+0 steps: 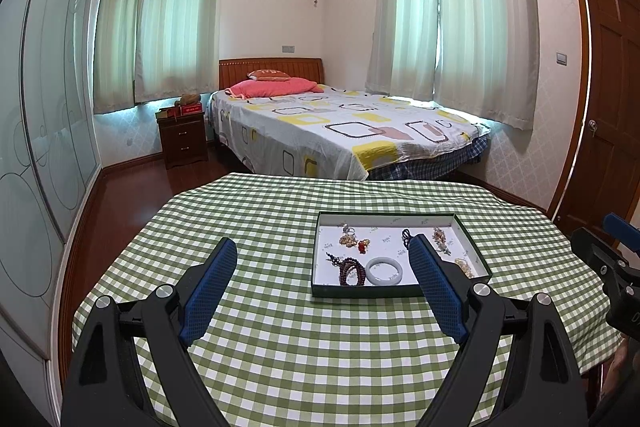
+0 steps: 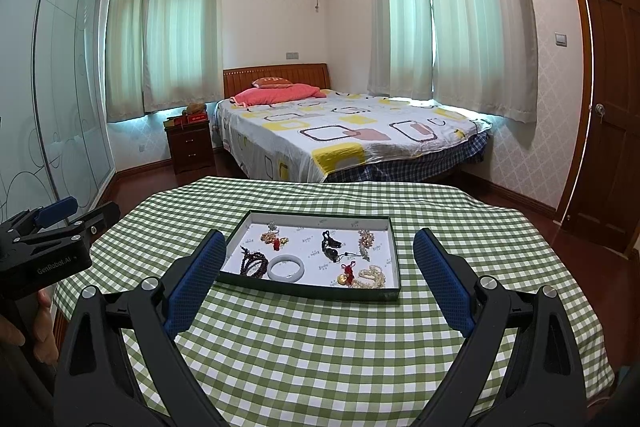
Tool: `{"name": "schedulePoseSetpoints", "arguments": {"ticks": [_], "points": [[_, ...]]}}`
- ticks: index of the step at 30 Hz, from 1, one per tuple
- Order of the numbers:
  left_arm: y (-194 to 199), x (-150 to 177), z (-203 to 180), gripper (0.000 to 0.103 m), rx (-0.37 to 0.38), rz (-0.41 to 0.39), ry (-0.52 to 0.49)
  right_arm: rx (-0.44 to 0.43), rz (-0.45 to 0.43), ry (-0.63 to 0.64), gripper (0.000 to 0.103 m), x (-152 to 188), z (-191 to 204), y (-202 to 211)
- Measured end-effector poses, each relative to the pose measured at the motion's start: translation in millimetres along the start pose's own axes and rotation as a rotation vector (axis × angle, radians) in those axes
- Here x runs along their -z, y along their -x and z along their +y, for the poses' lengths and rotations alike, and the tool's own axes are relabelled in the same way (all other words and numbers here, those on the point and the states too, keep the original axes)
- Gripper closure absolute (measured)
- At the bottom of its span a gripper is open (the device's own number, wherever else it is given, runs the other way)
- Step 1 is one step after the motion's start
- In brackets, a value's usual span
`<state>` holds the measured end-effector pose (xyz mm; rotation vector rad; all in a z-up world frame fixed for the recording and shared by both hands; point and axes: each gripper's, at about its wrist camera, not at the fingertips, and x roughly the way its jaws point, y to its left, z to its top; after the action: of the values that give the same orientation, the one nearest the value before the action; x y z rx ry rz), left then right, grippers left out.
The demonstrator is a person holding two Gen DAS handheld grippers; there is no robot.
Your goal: Organize jewelry
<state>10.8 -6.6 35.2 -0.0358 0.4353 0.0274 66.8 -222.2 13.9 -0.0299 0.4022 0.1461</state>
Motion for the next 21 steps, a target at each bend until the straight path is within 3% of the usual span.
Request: {"name": "schedulePoseSetpoints", "arguments": {"ticks": [21], "points": [[-9.0, 4.8, 5.3, 0.018, 0.017, 0.017, 0.01, 0.0, 0.016, -0.005, 0.011, 3.4, 0.2, -8.7]]}}
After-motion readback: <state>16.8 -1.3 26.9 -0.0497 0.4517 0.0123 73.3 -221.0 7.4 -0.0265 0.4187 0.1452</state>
